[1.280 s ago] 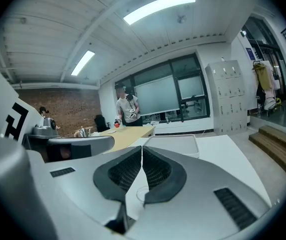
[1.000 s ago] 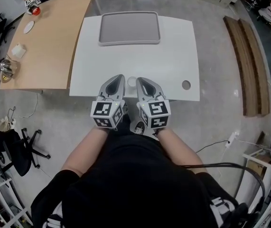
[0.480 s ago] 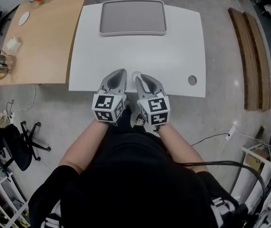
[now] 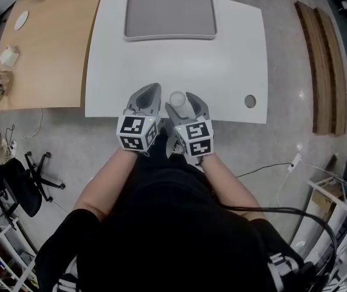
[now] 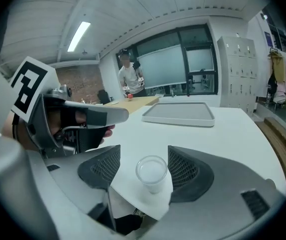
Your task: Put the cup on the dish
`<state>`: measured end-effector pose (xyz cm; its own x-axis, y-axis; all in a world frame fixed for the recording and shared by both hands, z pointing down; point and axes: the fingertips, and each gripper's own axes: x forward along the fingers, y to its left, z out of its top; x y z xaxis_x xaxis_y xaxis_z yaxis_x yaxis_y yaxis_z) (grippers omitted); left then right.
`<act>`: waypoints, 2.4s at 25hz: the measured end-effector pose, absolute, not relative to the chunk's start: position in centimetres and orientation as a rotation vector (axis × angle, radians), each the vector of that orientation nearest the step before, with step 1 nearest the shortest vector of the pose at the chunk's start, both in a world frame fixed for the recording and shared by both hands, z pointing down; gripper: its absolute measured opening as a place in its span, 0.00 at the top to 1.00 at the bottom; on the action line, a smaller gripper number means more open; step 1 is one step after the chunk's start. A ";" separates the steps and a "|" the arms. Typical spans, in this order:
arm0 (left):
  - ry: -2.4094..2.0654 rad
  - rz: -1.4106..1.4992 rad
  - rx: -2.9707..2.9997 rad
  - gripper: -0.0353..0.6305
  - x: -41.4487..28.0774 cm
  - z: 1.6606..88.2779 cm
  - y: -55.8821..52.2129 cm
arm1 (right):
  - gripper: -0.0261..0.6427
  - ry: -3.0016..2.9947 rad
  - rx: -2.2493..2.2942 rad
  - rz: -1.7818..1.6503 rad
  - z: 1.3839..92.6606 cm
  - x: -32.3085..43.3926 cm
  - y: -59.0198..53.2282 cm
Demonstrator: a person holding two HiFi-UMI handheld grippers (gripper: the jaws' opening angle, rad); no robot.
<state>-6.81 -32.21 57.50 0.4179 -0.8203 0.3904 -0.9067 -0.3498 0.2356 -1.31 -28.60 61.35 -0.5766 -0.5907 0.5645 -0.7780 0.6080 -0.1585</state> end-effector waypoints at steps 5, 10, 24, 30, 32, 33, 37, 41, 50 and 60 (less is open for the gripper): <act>-1.444 0.307 2.253 0.94 -7.1 59.0 -33.5 | 0.59 -2.317 1.062 0.584 63.9 -1.7 -29.3; -1.419 0.329 2.234 0.94 -7.8 60.8 -34.6 | 0.58 -2.273 1.051 0.604 66.5 -2.0 -30.2; -1.284 0.406 2.226 0.94 -6.8 65.4 -37.4 | 0.57 -2.213 1.035 0.660 70.7 -3.1 -32.2; -1.237 0.424 2.229 0.94 -6.5 66.1 -38.5 | 0.57 -2.200 1.039 0.649 70.8 -3.0 -32.8; -1.225 0.424 2.232 0.94 -6.4 66.2 -38.9 | 0.57 -2.197 1.037 0.659 70.8 -2.9 -33.1; -1.220 0.423 2.233 0.94 -6.4 66.2 -39.2 | 0.57 -2.195 1.040 0.668 70.8 -2.8 -33.2; -1.206 0.414 2.241 0.94 -6.4 65.9 -39.7 | 0.57 -2.190 1.060 0.686 70.1 -2.7 -33.9; -1.207 0.391 2.255 0.94 -7.0 64.7 -40.4 | 0.57 -2.196 1.080 0.653 68.1 -3.0 -35.0; -1.208 0.275 2.347 0.94 -7.7 59.3 -42.6 | 0.57 -2.228 1.149 0.538 62.1 -4.3 -37.2; -1.261 0.157 2.423 0.94 -7.9 53.4 -42.7 | 0.57 -2.290 1.169 0.419 56.0 -4.4 -37.3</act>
<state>-7.86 -42.68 53.35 0.5858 -0.7608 0.2793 -0.8060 -0.5110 0.2987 -4.38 -37.30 56.00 -0.4848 -0.6514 0.5837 -0.8159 0.5772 -0.0337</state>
